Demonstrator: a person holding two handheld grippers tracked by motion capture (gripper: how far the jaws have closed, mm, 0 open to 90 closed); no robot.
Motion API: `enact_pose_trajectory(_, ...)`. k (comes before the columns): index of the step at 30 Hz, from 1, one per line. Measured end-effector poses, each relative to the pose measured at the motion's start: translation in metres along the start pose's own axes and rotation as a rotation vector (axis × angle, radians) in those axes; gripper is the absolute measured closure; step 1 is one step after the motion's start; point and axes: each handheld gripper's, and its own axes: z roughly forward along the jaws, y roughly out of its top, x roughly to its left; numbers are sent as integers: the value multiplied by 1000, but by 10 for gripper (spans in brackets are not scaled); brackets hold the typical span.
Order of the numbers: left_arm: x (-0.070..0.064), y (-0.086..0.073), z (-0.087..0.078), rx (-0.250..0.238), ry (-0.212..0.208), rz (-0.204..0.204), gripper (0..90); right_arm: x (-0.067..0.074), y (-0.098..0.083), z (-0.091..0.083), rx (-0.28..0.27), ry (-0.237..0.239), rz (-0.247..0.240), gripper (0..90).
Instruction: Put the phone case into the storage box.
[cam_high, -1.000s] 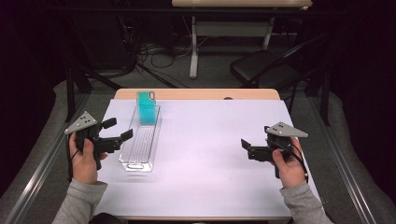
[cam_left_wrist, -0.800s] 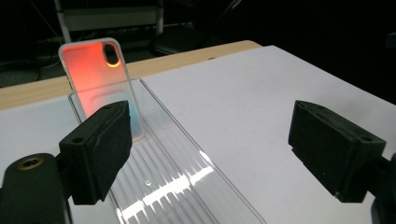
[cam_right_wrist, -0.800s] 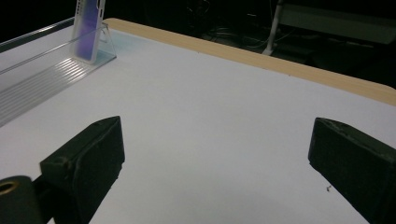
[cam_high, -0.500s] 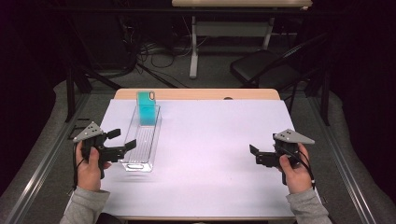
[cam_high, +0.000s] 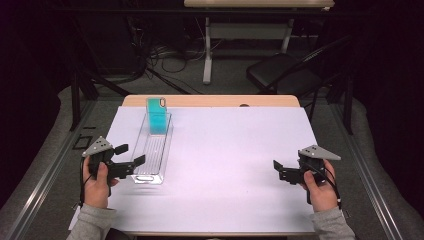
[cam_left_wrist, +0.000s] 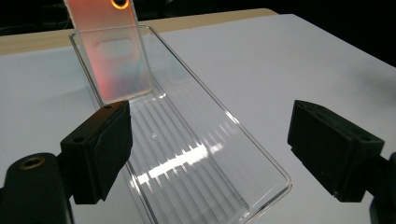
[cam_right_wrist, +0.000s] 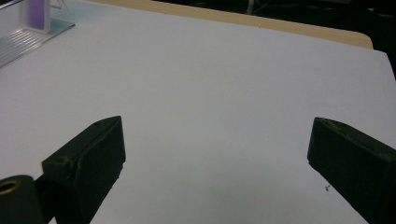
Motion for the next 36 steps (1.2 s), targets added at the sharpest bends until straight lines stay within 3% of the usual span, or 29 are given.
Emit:
enact_pose_trajectory(12, 0, -12, 1, -32, -3, 7, 146, -5, -15, 5, 12, -16, 15, 43)
enact_pose_trajectory(23, 4, -19, 0, -69, -8, 7, 147, -6, -22, 9, 11, -23, -10, 43)
enact_pose_trajectory(36, 9, -27, 4, -68, -2, 5, 149, -3, -28, 16, 22, -16, -31, 43)
